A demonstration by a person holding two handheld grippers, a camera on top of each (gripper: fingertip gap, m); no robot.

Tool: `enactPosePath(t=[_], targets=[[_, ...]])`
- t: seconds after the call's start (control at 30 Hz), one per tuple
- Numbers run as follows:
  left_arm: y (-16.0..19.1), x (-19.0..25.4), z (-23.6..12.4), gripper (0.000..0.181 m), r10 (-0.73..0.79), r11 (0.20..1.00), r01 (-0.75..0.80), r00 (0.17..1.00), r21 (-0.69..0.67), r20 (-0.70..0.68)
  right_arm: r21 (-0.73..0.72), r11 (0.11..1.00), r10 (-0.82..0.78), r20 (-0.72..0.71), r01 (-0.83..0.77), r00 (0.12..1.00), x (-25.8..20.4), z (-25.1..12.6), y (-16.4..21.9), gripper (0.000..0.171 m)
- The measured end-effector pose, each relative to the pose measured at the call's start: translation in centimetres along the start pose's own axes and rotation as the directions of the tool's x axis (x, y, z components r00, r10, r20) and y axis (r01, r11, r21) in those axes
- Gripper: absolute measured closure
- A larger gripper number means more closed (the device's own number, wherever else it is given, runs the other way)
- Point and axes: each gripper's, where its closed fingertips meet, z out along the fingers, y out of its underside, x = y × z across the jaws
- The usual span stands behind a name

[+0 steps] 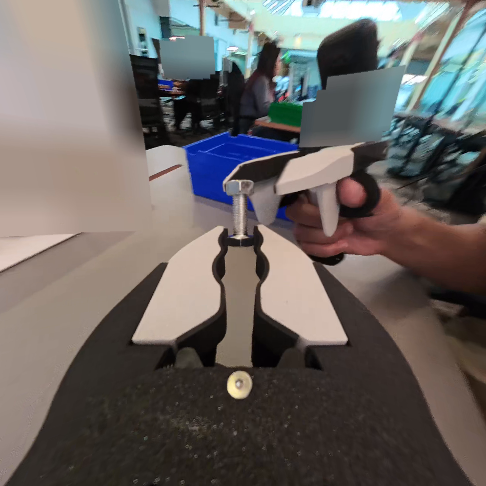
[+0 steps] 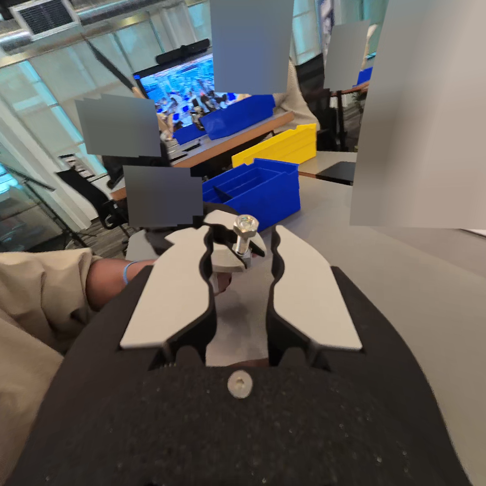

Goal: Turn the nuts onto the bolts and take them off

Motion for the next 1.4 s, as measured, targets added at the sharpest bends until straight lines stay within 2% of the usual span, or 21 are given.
enactPosePath(t=[0.1,0.13,0.2,0.23,0.3,0.33,0.43,0.5,0.6,0.7,0.8,0.93,1.07,1.17,1.27,1.33,1.4], targets=[[-0.7,1.5,-0.4,0.163,-0.161,0.985,0.171,0.965,0.03,-0.208,-0.016,0.997,-0.079,0.134,0.081,0.988,-1.2,-0.5,-0.3,0.127],[-0.9,2.7,-0.7,0.163,-0.219,0.972,0.236,0.918,0.011,-0.331,-0.032,0.993,-0.108,0.166,0.115,0.98,-1.3,-0.5,-0.1,0.128],[-1.5,4.1,-1.2,0.163,-0.315,0.934,0.356,0.818,-0.007,-0.482,-0.035,0.987,-0.143,0.26,0.158,0.955,-2.2,-0.6,0.0,0.131],[-1.6,5.0,-1.7,0.163,-0.355,0.915,0.401,0.742,-0.049,-0.569,-0.027,0.987,-0.138,0.325,0.155,0.936,-2.9,-0.6,-0.1,0.135],[-1.9,5.4,-2.0,0.163,-0.38,0.893,0.447,0.689,-0.05,-0.617,-0.032,0.99,-0.112,0.424,0.139,0.899,-4.1,-0.8,0.1,0.151],[-1.9,5.7,-2.2,0.163,-0.388,0.888,0.454,0.659,-0.07,-0.644,-0.021,0.991,-0.112,0.438,0.135,0.892,-4.3,-0.8,0.1,0.153],[-1.6,5.7,-2.0,0.163,-0.355,0.911,0.409,0.707,-0.056,-0.611,-0.011,0.995,-0.085,0.438,0.1,0.895,-4.3,-0.8,0.2,0.153],[-1.3,4.8,-1.4,0.163,-0.316,0.935,0.353,0.787,-0.033,-0.531,-0.02,0.998,-0.054,0.379,0.066,0.924,-3.5,-0.5,0.3,0.154],[-0.4,2.4,-0.5,0.163,-0.202,0.977,0.212,0.93,0.001,-0.308,-0.053,0.998,-0.02,0.182,0.03,0.983,-1.5,0.2,0.5,0.154],[0.0,1.0,-0.1,0.163,-0.069,0.998,0.07,0.988,0.0,-0.136,-0.062,0.998,-0.006,0.01,0.006,1.0,-0.5,0.5,0.7,0.154],[-0.4,1.1,-0.2,0.163,-0.06,0.998,0.063,0.99,0.019,-0.131,-0.053,0.999,-0.013,-0.03,0.011,0.999,-0.9,0.3,0.4,0.151],[-0.9,0.5,-0.7,0.163,-0.107,0.993,0.114,0.984,0.042,-0.145,-0.047,0.999,0.002,0.024,-0.001,1.0,-1.9,-0.2,0.2,0.149],[-1.1,0.8,-0.8,0.163,-0.13,0.989,0.141,0.975,0.053,-0.182,-0.032,0.999,-0.035,-0.009,0.035,0.999,-1.1,-0.4,-0.4,0.134],[-0.8,1.8,-0.6,0.163,-0.118,0.991,0.129,0.969,0.039,-0.219,-0.042,0.999,-0.003,0.05,0.005,0.999,-1.4,0.3,-0.6,0.123],[-0.6,1.7,-0.4,0.163,-0.121,0.991,0.129,0.971,0.025,-0.207,-0.048,0.999,0.016,0.107,-0.011,0.994,-2.4,0.7,-0.2,0.123],[-0.5,1.3,-0.5,0.163,-0.136,0.989,0.144,0.968,0.021,-0.209,-0.042,0.999,-0.009,0.082,0.012,0.997,-2.6,0.6,0.0,0.117],[-0.7,0.6,-0.7,0.163,-0.154,0.986,0.164,0.97,0.036,-0.19,-0.037,0.998,-0.041,0.07,0.044,0.997,-2.9,0.1,0.1,0.125]])
